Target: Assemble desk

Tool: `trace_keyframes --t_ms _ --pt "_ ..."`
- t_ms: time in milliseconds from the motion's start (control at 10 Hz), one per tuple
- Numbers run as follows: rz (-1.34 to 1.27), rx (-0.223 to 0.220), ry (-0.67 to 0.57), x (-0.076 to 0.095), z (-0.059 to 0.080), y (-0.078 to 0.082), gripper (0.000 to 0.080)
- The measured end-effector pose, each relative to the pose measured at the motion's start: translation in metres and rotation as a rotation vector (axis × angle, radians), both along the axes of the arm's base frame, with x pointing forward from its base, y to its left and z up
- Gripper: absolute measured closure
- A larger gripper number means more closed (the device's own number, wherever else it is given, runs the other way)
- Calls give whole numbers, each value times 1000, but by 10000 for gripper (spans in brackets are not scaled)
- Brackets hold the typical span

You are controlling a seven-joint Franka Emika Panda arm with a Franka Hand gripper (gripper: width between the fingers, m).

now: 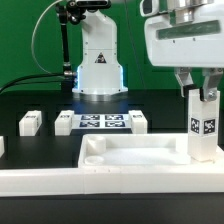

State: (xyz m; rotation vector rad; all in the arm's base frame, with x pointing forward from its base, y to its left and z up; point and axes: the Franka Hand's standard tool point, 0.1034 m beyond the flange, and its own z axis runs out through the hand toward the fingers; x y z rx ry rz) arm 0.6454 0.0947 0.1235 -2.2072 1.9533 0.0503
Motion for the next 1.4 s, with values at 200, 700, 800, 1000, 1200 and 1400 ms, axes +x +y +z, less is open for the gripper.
trace_keyframes --t_ms 200,700,800,1000,1200,1400 --pt "-144 32 23 0 1 8 509" --pt "317 -44 -20 -2 -2 16 230" --pt "435 -60 -22 -4 -3 23 166" --pt "582 -68 -46 -5 -2 29 155" --pt "698 -77 -65 -5 -3 29 150" --pt "1009 -121 -92 -4 -4 25 150"
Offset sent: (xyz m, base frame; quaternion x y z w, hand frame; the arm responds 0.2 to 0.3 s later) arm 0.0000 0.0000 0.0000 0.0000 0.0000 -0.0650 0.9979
